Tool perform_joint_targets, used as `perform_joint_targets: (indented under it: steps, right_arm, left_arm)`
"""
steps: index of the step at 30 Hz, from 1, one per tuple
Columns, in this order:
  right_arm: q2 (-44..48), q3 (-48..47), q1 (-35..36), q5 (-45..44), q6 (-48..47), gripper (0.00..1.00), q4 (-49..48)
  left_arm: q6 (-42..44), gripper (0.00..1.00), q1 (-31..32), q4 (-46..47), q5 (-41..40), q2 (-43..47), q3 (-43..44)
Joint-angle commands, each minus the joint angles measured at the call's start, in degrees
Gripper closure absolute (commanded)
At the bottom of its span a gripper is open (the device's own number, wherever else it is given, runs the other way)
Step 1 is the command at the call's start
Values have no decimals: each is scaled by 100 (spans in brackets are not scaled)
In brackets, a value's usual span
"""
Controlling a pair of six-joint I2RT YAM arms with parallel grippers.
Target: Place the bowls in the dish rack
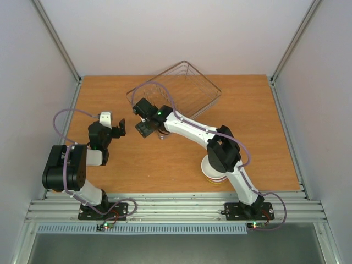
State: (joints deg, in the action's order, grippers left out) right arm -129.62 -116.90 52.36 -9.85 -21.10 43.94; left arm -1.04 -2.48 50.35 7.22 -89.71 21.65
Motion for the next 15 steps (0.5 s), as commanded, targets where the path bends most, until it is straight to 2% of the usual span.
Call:
perform_joint_targets:
  steps: [1, 4, 7, 10, 11, 12, 14, 15]
  right_arm:
    - [582, 256, 40, 118, -241, 19, -263]
    - [1038, 612, 38, -300, -338, 16, -536]
    - [1612, 938, -61, -878, -559, 16, -802]
    - [1921, 889, -528, -888, -466, 20, -627]
    - [1948, 857, -787, -748, -342, 27, -535]
    - [1921, 815, -1103, -507, -191, 39, -395]
    - [1739, 661, -1722, -68, 106, 76, -234]
    - [1575, 538, -1974, 36, 137, 90, -170]
  left_arm:
    - [69, 1, 20, 221, -62, 10, 111]
    - [69, 1, 27, 229, -63, 17, 103]
    - [69, 10, 25, 251, -48, 23, 87]
    - [92, 14, 25, 283, 71, 37, 69]
    - [94, 15, 27, 278, 99, 73, 60]
    - [95, 15, 24, 234, 103, 153, 59]
    - [95, 15, 27, -175, 169, 430, 164]
    - [95, 14, 23, -562, 221, 611, 288]
